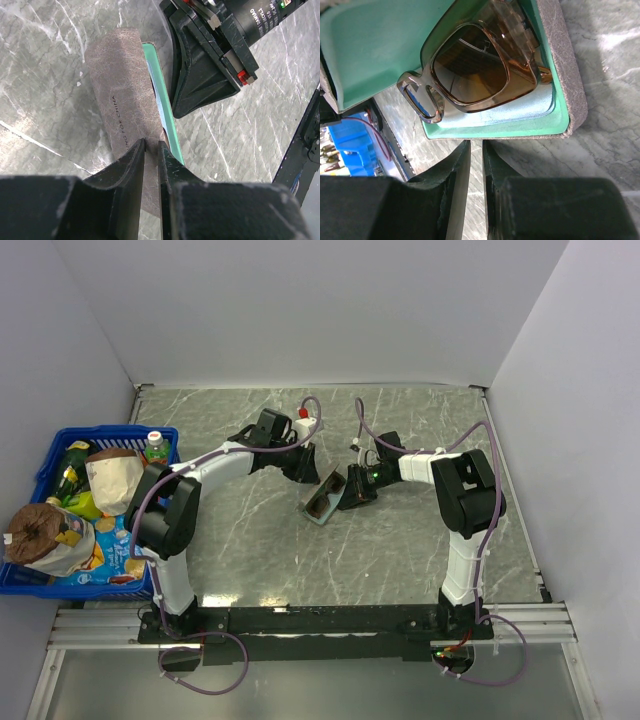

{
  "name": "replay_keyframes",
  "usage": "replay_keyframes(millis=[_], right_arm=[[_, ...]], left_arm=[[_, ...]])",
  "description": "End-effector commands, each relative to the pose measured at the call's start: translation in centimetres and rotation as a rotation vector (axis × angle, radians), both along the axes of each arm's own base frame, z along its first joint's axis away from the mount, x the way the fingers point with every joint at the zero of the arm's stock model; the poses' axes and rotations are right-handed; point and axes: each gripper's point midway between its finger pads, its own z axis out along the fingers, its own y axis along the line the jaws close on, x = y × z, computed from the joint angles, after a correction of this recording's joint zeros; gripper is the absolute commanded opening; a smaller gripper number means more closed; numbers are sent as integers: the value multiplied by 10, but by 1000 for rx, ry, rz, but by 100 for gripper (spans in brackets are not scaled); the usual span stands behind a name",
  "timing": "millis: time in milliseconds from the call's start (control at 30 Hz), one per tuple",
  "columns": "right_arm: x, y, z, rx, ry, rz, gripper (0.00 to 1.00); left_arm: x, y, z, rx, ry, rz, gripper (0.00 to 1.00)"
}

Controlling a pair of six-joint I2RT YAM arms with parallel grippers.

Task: Organize the sunglasses

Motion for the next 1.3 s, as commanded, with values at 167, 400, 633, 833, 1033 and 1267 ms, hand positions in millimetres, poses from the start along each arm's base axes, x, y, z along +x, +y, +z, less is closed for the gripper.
replay_keyframes(millis=[167, 400, 633, 833, 1033, 1267], right_arm=[[15, -6, -12, -48, -45, -25, 23], [15, -6, -13, -50, -43, -26, 23], [16, -7, -13, -52, -49, -27, 23], [16, -6, -14, -51, -47, -24, 23], [16, -6, -14, -52, -46, -29, 23], [17, -6, -13, -51, -49, -28, 23]], left_arm=[[-13, -5, -17, 38, 29, -25, 20], [-16, -7, -20, 40, 35, -33, 20], [-18, -8, -23, 46, 38, -36, 19], [-20, -11, -26, 49, 42, -44, 18], [-22, -12, -29, 57, 46, -48, 18], [-23, -13, -30, 60, 46, -50, 18]])
